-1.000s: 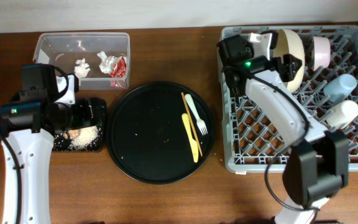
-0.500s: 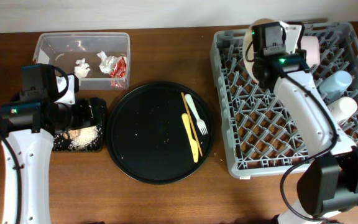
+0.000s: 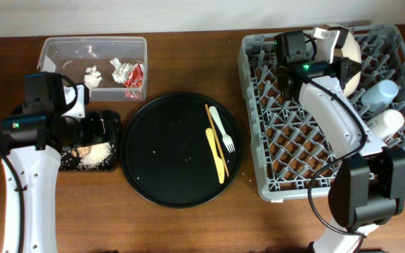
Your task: Sort waste into correct bins and load items into the dishwasher rack
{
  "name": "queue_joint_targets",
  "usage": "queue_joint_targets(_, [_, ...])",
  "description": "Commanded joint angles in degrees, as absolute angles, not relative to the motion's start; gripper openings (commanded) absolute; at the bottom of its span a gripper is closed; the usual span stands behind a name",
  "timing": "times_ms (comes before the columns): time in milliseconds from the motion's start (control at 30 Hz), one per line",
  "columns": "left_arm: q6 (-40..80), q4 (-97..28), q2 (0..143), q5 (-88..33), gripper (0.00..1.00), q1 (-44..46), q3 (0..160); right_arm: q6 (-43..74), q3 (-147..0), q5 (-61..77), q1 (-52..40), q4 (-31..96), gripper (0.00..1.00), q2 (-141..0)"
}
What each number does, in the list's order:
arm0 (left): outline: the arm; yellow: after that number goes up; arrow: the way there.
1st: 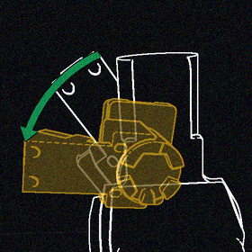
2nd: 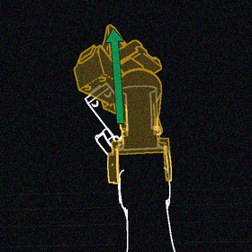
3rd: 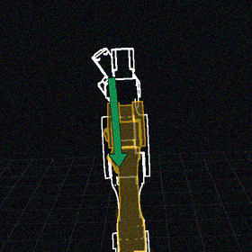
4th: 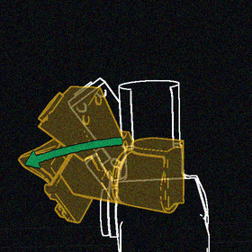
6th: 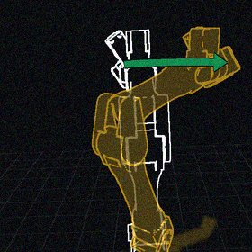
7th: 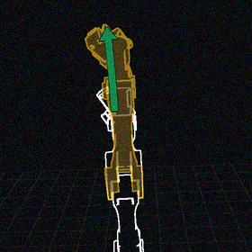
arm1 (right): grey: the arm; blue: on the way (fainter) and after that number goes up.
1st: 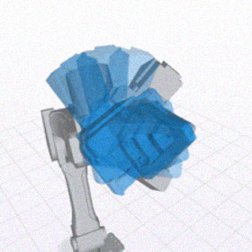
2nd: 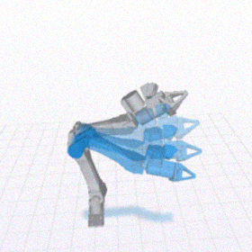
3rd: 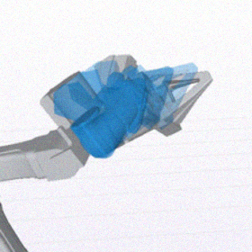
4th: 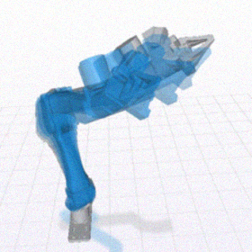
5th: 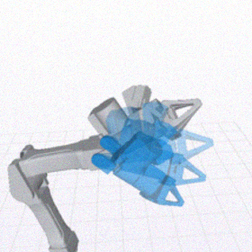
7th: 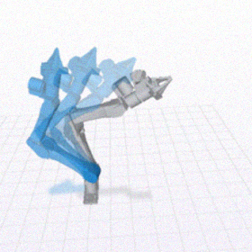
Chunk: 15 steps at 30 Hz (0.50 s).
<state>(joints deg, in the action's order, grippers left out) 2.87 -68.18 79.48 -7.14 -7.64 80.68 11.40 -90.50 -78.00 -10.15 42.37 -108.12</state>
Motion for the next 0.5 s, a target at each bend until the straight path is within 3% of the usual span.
queue_joint_targets(0, [3.5, -68.2, 79.0, -8.2, 0.99, -7.9, 80.4, 12.5, -90.5, -80.6, -11.6, 41.9, 0.04, -108.6])
queue_joint_targets(367, [3.5, -68.2, 79.0, -8.4, 0.99, -7.9, 80.4, 12.5, -90.5, -75.0, -14.0, 41.7, 0.05, -111.5])
queue_joint_targets(433, [3.5, -68.2, 79.0, -8.4, 0.99, -7.9, 80.4, 12.5, -90.5, -75.0, -14.4, 41.5, 0.15, -111.7])
queue_joint_targets(467, [3.5, -68.2, 79.0, -8.4, 0.99, -7.9, 80.4, 12.4, -90.5, -75.0, -14.4, 41.7, 0.37, -111.7])
